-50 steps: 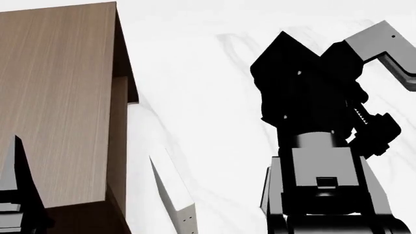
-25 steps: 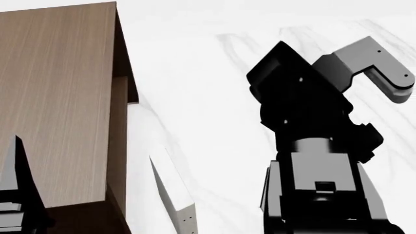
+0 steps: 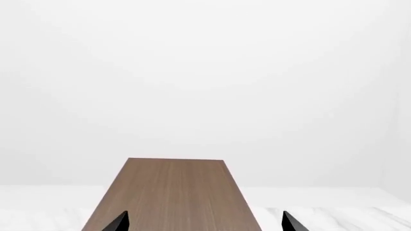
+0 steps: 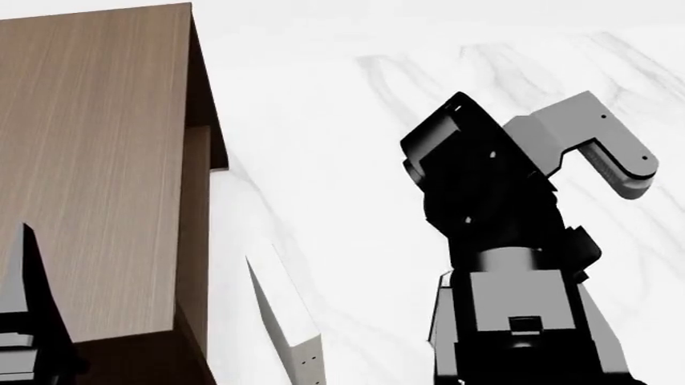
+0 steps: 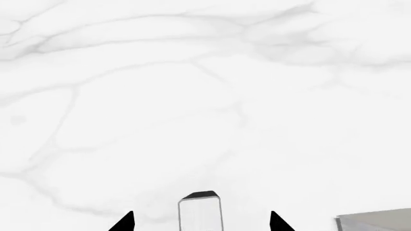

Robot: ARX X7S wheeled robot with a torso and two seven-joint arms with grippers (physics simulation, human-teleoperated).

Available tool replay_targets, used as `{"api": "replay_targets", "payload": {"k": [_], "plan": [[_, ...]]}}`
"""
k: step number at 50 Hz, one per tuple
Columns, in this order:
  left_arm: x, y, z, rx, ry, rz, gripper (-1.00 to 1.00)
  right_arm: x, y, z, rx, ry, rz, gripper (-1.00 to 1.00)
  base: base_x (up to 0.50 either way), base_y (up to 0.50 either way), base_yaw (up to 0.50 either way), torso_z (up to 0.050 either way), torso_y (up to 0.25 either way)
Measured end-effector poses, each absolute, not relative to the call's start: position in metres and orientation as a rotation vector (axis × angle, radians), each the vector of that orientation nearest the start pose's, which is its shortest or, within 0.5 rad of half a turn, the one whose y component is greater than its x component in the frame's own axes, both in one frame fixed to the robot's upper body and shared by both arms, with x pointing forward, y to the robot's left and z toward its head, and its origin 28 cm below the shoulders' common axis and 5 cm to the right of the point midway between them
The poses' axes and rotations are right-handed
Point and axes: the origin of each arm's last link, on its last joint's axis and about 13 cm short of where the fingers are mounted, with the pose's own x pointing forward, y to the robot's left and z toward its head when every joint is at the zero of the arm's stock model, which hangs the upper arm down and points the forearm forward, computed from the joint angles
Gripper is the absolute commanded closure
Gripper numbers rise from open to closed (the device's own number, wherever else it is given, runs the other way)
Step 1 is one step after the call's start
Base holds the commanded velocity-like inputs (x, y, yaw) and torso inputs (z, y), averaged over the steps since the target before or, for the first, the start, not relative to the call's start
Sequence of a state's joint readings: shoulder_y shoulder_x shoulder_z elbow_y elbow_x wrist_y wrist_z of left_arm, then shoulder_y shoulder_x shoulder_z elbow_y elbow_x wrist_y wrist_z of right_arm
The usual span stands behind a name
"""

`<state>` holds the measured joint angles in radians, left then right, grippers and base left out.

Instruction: Pick up the book in the middle and place it on the cabinet shelf.

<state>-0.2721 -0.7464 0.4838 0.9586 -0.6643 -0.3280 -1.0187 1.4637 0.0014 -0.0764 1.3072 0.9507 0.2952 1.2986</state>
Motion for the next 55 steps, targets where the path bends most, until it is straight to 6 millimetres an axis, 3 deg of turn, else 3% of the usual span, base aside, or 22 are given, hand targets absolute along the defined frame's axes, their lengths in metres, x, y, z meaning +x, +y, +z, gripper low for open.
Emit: {"api": "replay_targets", "payload": {"k": [55], "plan": [[0.156,0.2,0.185,-0.063,-0.374,0.061,-1.0,0.422,-0.071,0.172,0.592,0.725,-0.934,-1.0,0.0,0.0,0.0,0.0,0.0]]}}
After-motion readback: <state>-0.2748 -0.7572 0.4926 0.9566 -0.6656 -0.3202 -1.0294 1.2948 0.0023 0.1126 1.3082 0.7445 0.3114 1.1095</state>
